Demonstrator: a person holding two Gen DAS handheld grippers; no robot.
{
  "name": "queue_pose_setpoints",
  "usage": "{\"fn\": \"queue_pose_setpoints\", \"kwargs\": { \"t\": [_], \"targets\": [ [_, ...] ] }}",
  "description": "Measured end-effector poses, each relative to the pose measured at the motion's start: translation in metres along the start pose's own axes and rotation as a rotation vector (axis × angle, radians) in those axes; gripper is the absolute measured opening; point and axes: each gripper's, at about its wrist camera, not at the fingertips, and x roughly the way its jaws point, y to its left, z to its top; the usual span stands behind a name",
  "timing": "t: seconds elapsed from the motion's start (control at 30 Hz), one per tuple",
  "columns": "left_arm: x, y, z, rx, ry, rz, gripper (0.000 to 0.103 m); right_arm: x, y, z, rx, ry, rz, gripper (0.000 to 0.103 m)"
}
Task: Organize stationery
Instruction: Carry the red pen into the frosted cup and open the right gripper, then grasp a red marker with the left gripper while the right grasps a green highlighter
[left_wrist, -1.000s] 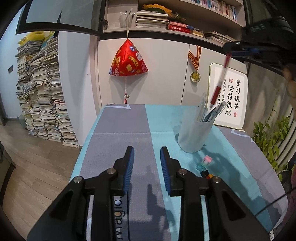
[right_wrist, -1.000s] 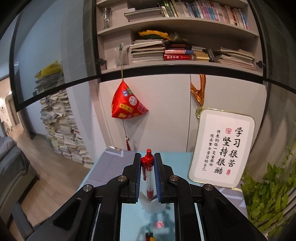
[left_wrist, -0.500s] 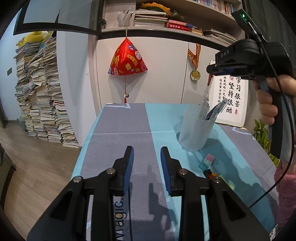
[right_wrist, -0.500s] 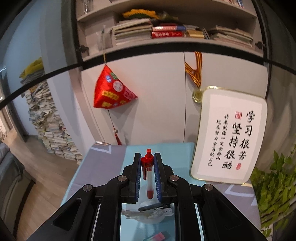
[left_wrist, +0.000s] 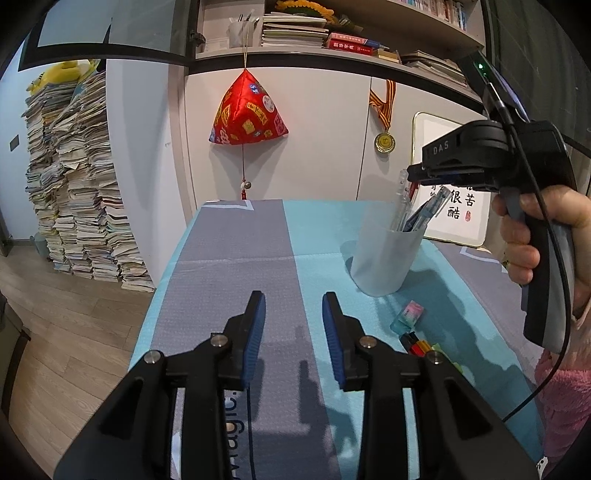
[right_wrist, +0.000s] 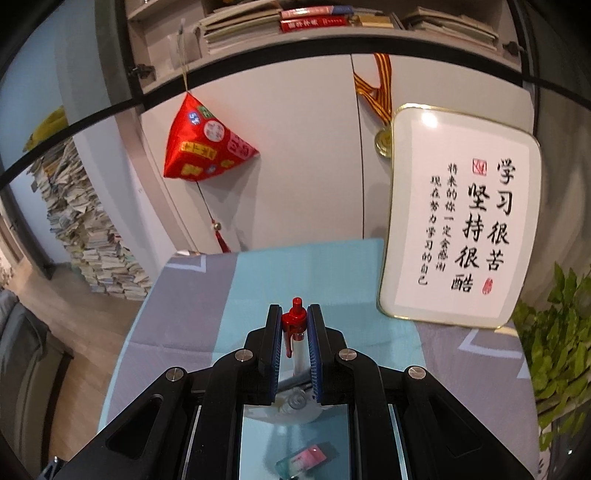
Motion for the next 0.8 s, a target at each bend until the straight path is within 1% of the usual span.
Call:
{"fn": "queue_pose_setpoints", "kwargs": {
  "t": [0.2,0.37,0.47,0.67,0.8],
  "targets": [
    [0.000,-0.005,-0.001,0.006,0.007,-0.003,0.032,-0.001,-0.006,-0.003,0.026,0.021,0.021,0.015],
    [-0.003,-0.008,0.000,0.001,0.012,-0.009,0.032,-0.013,-0.010,-0.007,0.029,0.015,0.026,0.015],
    [-0.004,-0.010,0.000,-0.002,0.014,-0.013,0.032,-0.026,-0.010,-0.011,0.025,0.001,0.035,0.015],
    [-0.007,-0.016,-0.002,-0.004,0.026,-0.011,0.033,-0.064,-0.013,-0.024,-0.006,-0.048,0.042,0.015],
    [-0.008,-0.021,-0.002,0.000,0.036,-0.003,0.033,-0.088,-0.015,-0.041,-0.066,-0.054,0.035,0.015]
  ]
}}
